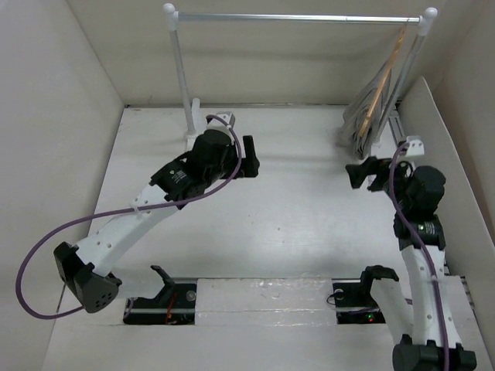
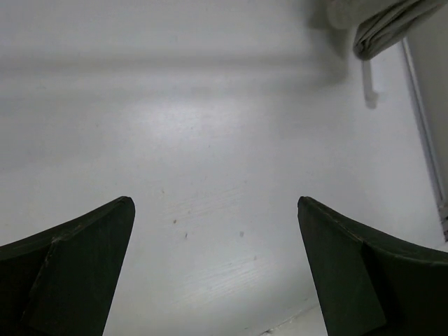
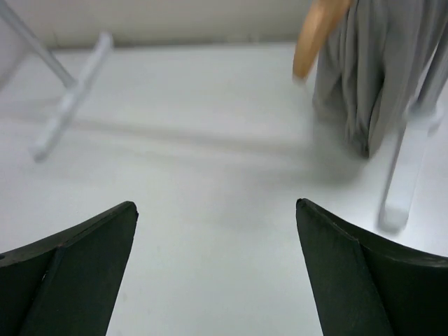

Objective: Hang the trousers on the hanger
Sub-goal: Hang the hanger with trousers onto the clothesline

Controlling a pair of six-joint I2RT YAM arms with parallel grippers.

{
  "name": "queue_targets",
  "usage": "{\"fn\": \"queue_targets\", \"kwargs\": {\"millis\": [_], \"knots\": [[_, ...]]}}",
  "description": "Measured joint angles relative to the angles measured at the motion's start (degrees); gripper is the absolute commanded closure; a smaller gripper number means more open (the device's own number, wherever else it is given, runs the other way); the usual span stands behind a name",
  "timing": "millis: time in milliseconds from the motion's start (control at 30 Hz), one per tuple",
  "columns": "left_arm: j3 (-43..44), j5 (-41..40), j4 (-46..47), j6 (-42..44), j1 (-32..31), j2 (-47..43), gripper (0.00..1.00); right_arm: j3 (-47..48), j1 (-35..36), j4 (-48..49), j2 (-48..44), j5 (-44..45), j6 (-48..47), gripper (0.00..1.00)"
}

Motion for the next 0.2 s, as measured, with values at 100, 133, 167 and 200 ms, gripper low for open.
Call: {"fn": "queue_targets", "kwargs": {"millis": [100, 133, 167, 200], "knots": [[-6.64, 2.14, 0.24, -0.61, 0.0, -0.48, 0.01, -6.8, 2.32, -9.53, -7.3, 2.86, -3.56, 0.0], [-8.72, 2.97, 0.79, -0.81, 0.0, -0.76, 0.01, -9.09, 2.71, -12.33, -9.29, 3.72, -4.46, 0.0], [-10.25, 3.76, 1.09, -1.01, 0.0, -1.18, 0.01, -10.91, 2.99, -15.47, -11.37, 4.39, -5.11, 0.0], [-11.26, 4.57, 1.42, -1.25, 0.0, -1.57, 0.01, -12.24, 3.17, -18.27, -12.96, 5.25, -5.68, 0.0]]}}
